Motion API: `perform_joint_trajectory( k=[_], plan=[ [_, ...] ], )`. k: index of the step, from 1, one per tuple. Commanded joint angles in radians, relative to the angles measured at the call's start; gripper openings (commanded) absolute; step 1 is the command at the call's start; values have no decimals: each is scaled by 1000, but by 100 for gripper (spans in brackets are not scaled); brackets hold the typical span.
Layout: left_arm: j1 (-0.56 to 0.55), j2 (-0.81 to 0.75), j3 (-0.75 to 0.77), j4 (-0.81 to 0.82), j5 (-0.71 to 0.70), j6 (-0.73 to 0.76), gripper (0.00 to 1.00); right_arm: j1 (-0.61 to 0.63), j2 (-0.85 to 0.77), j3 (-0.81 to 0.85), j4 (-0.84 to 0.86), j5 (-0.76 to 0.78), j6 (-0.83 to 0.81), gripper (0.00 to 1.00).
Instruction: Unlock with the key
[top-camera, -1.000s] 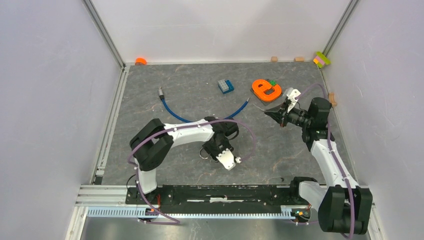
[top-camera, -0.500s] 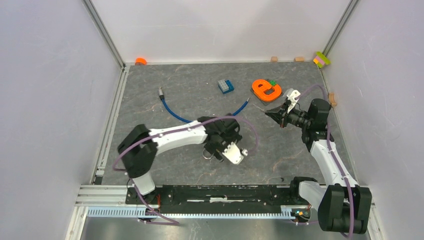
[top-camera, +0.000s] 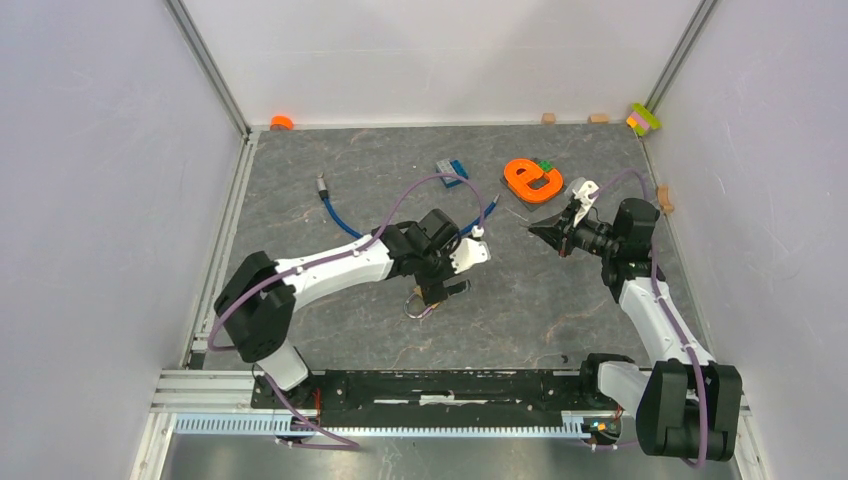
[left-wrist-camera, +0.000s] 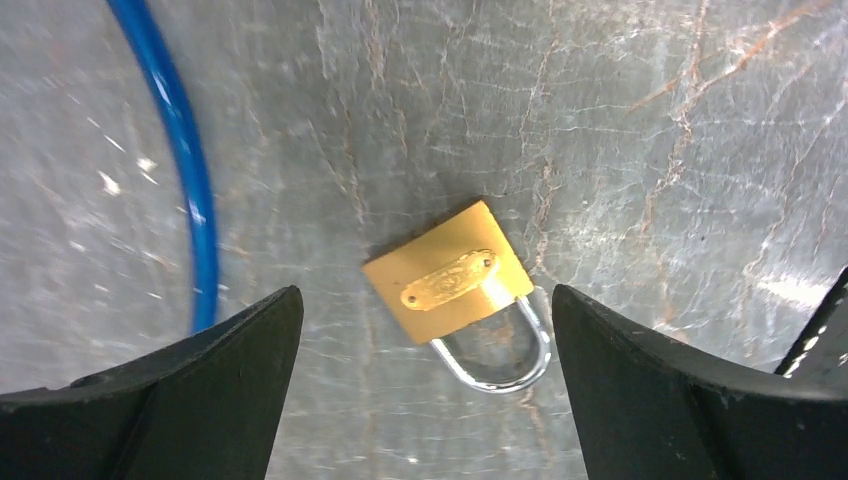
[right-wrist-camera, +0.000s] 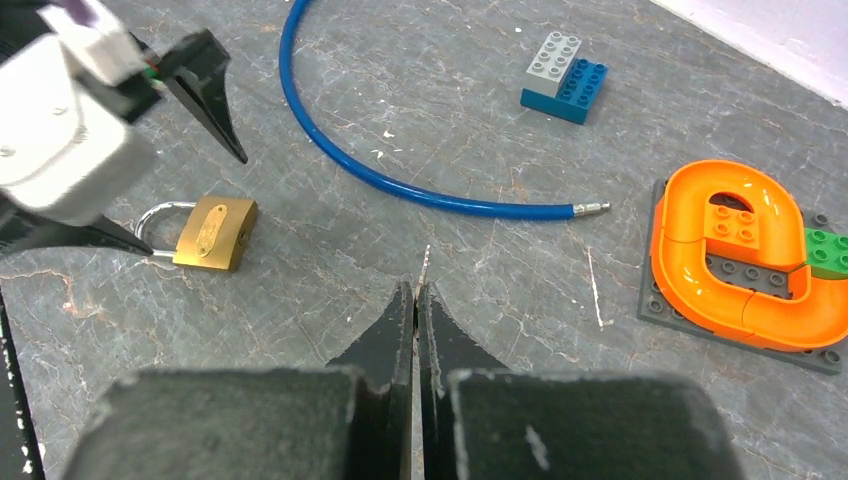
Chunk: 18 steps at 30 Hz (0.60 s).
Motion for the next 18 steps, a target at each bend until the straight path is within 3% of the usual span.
perform_joint_trajectory(
  k=[1, 18],
  plan=[
    [0, 48, -8, 17, -67, -317, 100, -4, 3, -4, 40, -17, 18, 0],
    [10, 159, -51, 55, -107, -430, 100, -4, 19, -7, 39, -22, 13, 0]
  ],
)
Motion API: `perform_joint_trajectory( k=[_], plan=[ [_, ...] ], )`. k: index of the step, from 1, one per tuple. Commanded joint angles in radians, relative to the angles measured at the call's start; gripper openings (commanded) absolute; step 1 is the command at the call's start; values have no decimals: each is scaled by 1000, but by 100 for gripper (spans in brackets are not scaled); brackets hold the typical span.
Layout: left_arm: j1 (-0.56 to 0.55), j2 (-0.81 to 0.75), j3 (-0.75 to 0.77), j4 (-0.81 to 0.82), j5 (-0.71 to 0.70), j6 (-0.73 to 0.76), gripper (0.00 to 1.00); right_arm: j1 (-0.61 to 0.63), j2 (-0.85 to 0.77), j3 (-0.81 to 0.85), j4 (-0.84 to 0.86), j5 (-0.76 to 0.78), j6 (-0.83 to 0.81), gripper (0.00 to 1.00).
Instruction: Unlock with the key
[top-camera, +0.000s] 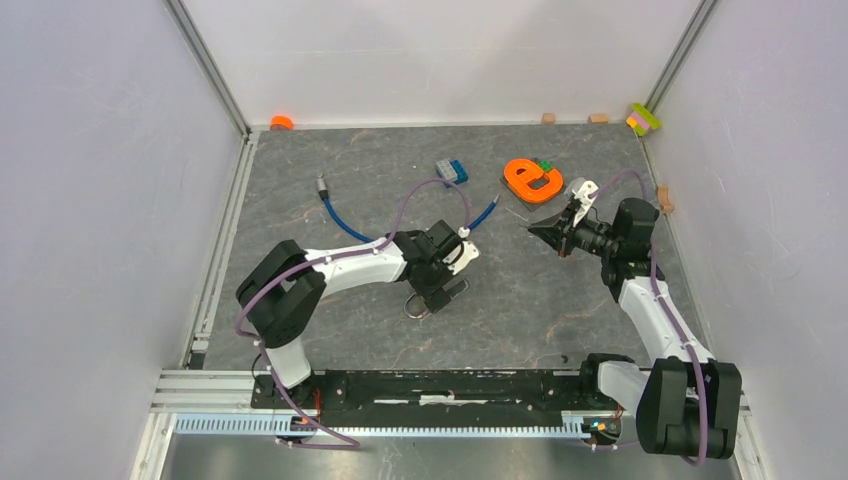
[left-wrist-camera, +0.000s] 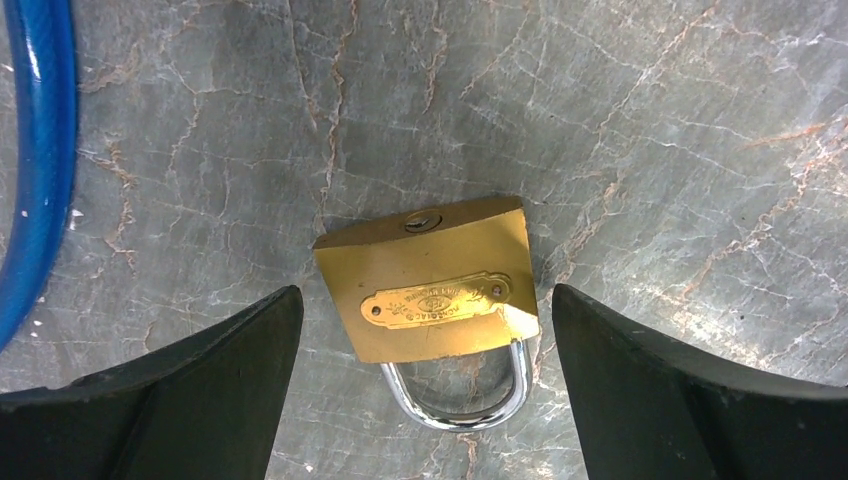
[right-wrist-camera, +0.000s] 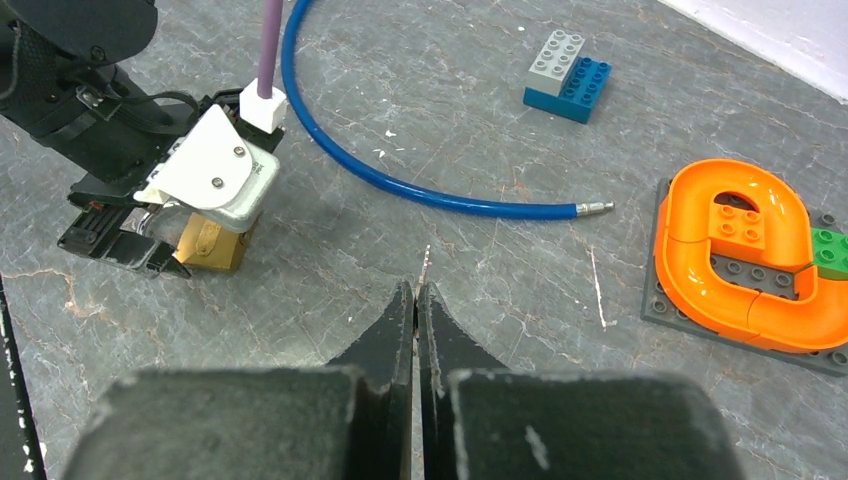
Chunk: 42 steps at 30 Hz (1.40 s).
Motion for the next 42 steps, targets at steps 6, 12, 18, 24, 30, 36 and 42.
perform_joint_trajectory(
  k=[6, 12, 18, 24, 30, 36, 42],
  plan=[
    [2, 43, -21, 40, 45, -43, 85, -4, 7, -7, 31, -16, 11, 0],
    [-7, 29, -22, 40, 72, 14, 60, -4, 8, -9, 33, -19, 12, 0],
    [-27, -12, -41, 89, 96, 132, 45, -4, -4, -33, 72, -9, 48, 0],
    [-27, -86, -94, 207, 147, 278, 44, -4, 11, -37, 89, -21, 63, 0],
    [-27, -138, -143, 327, 173, 402, 44, -4, 5, -64, 130, -19, 98, 0],
    [-27, -167, -173, 415, 214, 392, 43, -2, 20, -71, 144, -21, 111, 0],
    [-27, -279, -277, 586, 244, 431, 41, 19, 30, -106, 223, -36, 173, 0]
  ],
)
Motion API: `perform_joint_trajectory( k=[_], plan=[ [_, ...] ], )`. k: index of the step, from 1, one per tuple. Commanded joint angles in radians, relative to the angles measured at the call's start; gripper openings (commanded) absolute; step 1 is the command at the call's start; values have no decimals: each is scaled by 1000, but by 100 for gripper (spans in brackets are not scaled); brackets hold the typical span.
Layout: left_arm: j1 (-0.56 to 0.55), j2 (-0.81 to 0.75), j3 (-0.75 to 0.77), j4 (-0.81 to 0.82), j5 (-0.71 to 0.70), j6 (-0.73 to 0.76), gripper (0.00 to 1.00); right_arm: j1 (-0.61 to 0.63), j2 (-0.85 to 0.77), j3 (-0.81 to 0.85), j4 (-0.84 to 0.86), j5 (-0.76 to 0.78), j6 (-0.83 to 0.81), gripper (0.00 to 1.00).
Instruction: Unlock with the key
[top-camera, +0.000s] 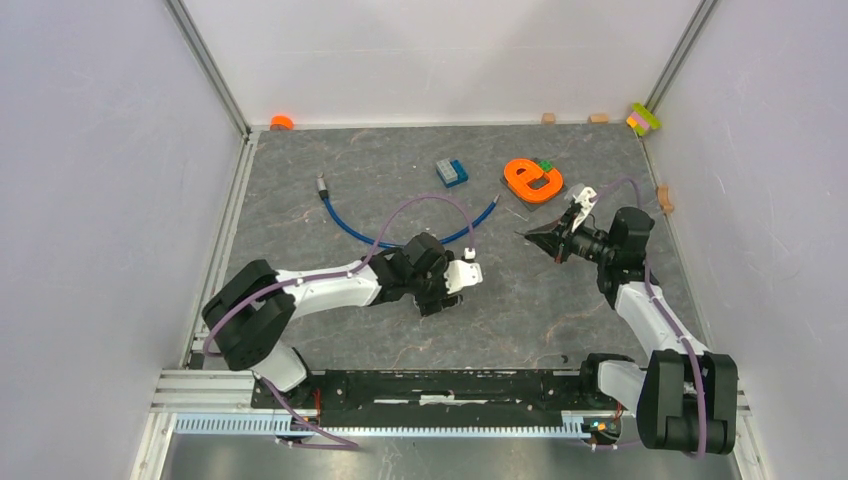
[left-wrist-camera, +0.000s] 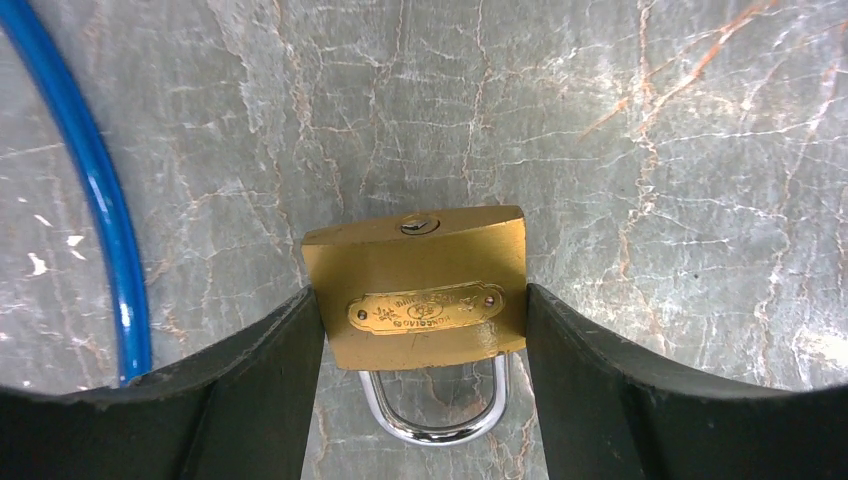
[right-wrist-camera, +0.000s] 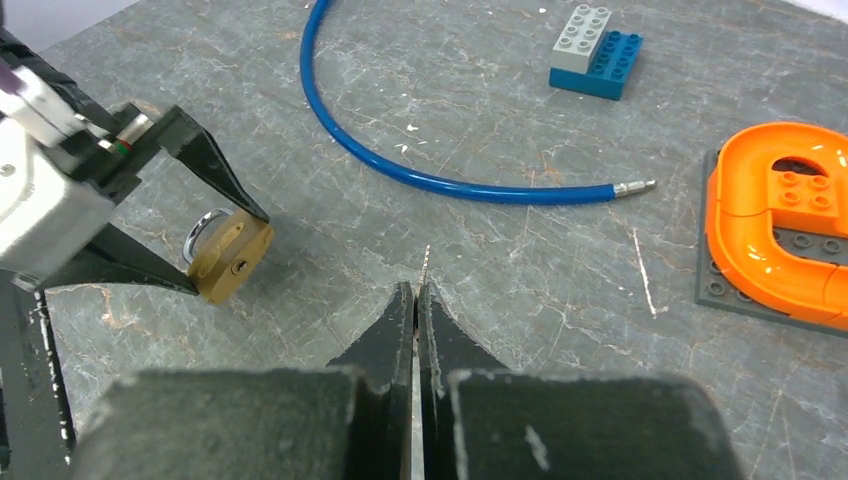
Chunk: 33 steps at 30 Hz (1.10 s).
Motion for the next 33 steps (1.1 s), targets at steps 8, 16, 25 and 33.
perform_joint_trajectory(
  k=[8, 16, 25, 33],
  plan=[
    [34, -162, -87, 239, 327, 195, 35, 140, 41, -41, 113, -45, 27, 0],
    [124, -165, -169, 326, 571, 225, 34, 213, 109, 28, -120, -165, -235, 0],
    [157, -176, -260, 454, 696, 252, 32, 332, 125, 83, -402, -129, -521, 0],
    [170, -200, -287, 432, 774, 327, 30, 400, 97, 110, -487, -104, -619, 0]
  ],
)
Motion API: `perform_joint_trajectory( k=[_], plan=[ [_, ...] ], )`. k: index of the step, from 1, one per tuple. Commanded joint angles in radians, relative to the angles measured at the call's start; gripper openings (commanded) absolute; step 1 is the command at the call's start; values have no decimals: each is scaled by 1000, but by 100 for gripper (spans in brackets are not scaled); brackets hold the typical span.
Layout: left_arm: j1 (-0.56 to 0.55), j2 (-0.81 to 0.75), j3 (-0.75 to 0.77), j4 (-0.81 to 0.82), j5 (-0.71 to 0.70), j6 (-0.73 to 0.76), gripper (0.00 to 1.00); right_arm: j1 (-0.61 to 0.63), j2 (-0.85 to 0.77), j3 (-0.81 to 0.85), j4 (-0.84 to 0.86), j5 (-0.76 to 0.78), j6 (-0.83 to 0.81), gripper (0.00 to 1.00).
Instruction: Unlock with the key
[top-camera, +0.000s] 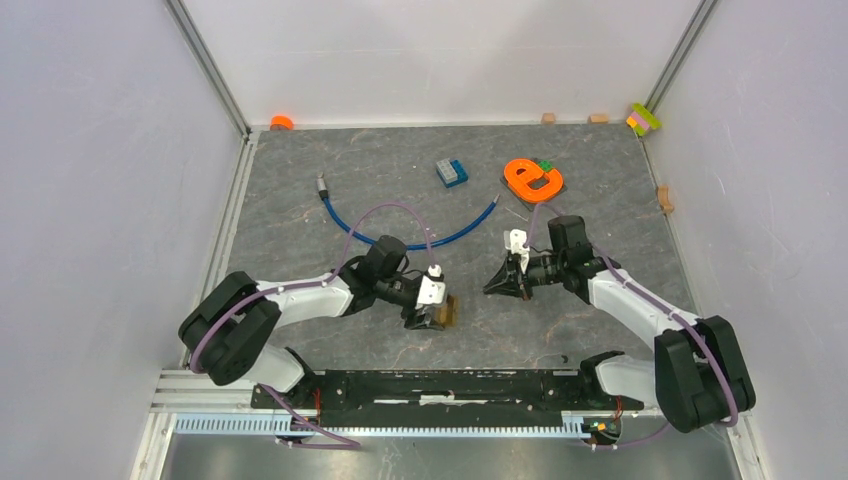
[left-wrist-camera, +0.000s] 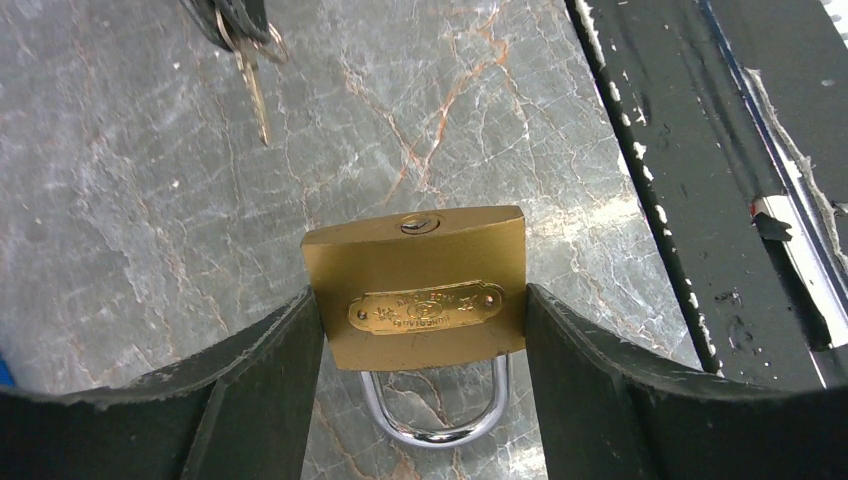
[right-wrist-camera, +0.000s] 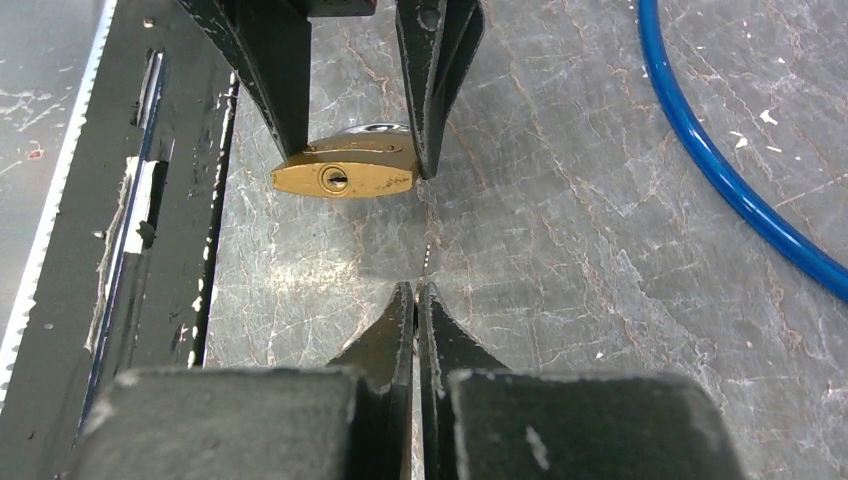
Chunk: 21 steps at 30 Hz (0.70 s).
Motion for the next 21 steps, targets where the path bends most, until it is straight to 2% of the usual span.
perform_joint_trajectory(
  k=[1, 8, 21],
  plan=[
    [14, -64, -5, 104, 125, 110, 29, 30, -32, 53, -54, 6, -92, 0],
    [20, -70, -1, 24, 151, 262, 27, 93, -47, 63, -65, 25, -110, 0],
    [20, -70, 5, 10, 128, 321, 25, 120, -41, 73, -67, 2, -95, 0]
  ],
)
